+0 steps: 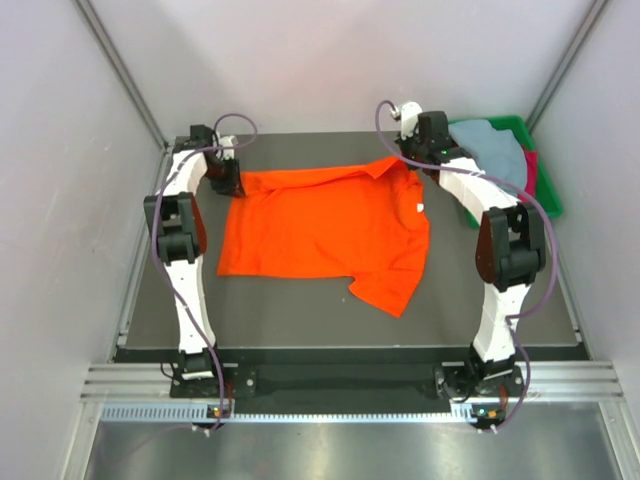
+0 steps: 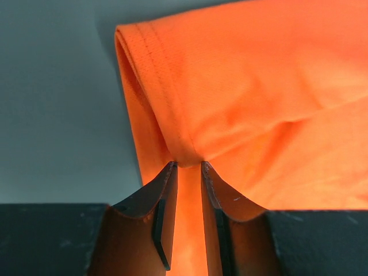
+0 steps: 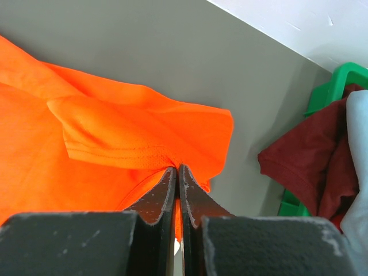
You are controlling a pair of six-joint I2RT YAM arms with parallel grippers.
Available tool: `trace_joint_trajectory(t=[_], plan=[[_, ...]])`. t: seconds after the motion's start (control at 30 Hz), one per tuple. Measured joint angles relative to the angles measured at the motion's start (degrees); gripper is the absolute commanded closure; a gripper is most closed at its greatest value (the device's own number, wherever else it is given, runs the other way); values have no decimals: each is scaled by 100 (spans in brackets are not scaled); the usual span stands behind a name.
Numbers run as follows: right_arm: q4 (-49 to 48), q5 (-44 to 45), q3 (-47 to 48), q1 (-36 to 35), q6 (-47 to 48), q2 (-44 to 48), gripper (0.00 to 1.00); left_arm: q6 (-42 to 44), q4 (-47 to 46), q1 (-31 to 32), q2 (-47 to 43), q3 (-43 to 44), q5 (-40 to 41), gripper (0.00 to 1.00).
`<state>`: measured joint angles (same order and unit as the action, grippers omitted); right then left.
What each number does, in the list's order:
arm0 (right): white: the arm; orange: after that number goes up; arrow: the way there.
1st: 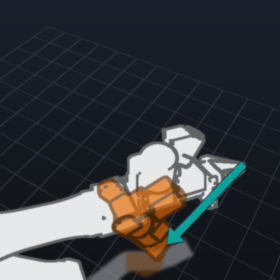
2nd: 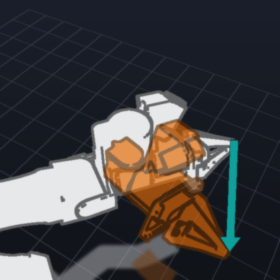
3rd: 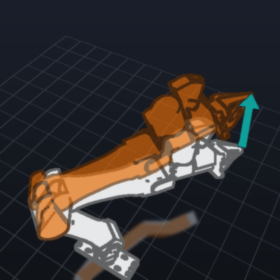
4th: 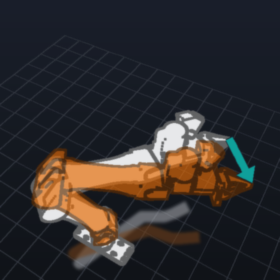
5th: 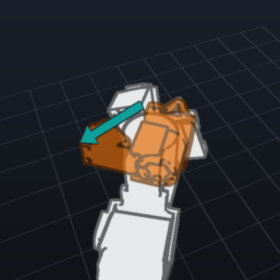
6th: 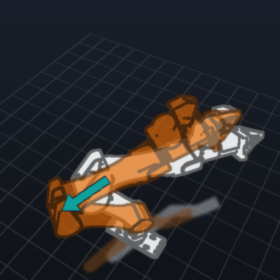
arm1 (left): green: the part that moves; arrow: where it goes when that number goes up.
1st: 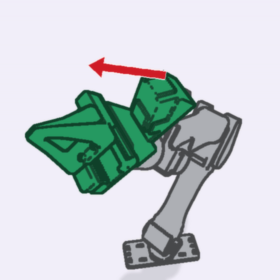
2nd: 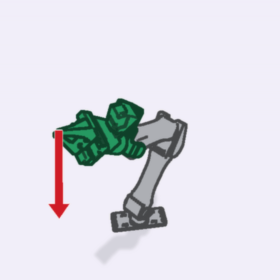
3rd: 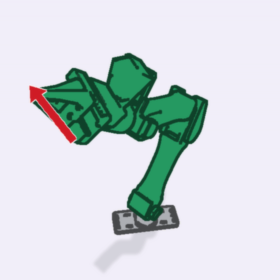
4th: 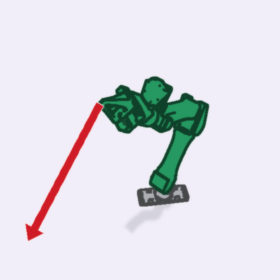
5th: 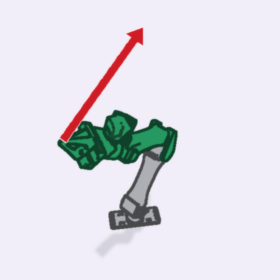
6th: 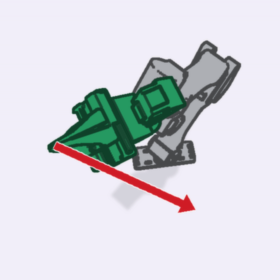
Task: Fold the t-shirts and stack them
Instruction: Fold the tshirt
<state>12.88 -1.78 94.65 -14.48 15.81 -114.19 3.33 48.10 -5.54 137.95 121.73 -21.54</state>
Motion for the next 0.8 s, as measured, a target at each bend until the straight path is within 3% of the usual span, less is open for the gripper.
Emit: trace_joint_trajectory(t=[0.4,0.43,0.5,0.57,0.8], plan=[[0,2,0,0,0,0,100,-22,-9,2,227,192,85,68],[0,2,0,0,0,0,100,-20,-7,0,232,197,101,71],[0,2,2,0,0,0,100,-39,-7,-4,251,223,107,90],[11,2,28,0,0,-4,100,-33,-17,-4,291,240,105,100],[0,2,103,-4,2,-11,100,-22,-17,-13,297,264,76,100]])
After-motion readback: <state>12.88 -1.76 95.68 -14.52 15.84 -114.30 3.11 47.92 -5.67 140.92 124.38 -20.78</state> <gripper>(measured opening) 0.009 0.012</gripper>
